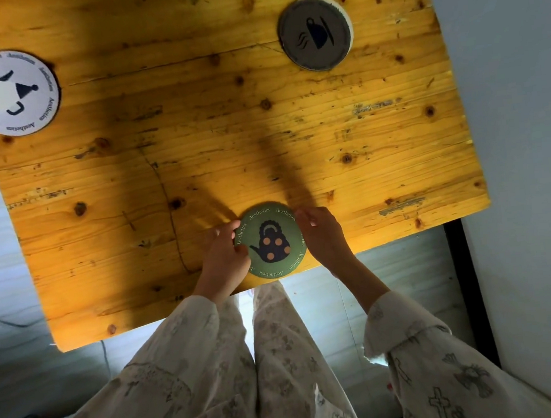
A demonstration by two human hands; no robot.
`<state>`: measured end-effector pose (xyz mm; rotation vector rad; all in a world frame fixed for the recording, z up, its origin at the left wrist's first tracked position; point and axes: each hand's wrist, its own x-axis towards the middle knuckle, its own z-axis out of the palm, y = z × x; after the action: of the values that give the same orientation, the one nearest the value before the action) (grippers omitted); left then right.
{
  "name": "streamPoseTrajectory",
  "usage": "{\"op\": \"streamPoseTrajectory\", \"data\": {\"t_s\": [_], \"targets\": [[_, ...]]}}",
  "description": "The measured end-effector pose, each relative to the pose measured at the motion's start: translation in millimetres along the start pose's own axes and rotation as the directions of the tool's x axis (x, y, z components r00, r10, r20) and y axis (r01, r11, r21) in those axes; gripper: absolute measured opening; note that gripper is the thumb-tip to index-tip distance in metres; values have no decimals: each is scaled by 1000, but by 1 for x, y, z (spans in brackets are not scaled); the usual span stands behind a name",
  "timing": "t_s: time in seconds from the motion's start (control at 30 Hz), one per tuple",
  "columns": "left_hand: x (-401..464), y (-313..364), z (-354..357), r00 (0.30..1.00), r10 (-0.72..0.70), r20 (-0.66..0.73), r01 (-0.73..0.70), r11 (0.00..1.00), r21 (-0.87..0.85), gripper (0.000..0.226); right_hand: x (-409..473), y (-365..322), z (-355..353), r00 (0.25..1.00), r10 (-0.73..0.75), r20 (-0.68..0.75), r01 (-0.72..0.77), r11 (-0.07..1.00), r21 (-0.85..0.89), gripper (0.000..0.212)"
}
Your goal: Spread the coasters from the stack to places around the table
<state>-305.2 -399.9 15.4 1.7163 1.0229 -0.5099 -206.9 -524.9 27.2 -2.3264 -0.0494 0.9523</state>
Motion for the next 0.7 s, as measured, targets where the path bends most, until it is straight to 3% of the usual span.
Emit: {"op": "streamPoseTrajectory", "data": {"t_s": [0.37,0.53,0.7], "targets": [[37,21,-38,965,261,27,-260,935,243,38,27,-14,-13,993,82,-83,-90,992,-87,30],[71,50,-54,894,448,-7,-408,821,399,39,63,-32,-33,984,43,-174,-54,997,-56,29],[106,92,-53,869,494,-13,-389,699,601,48,96,-52,-67,970,-61,-233,45,996,-71,26]]}}
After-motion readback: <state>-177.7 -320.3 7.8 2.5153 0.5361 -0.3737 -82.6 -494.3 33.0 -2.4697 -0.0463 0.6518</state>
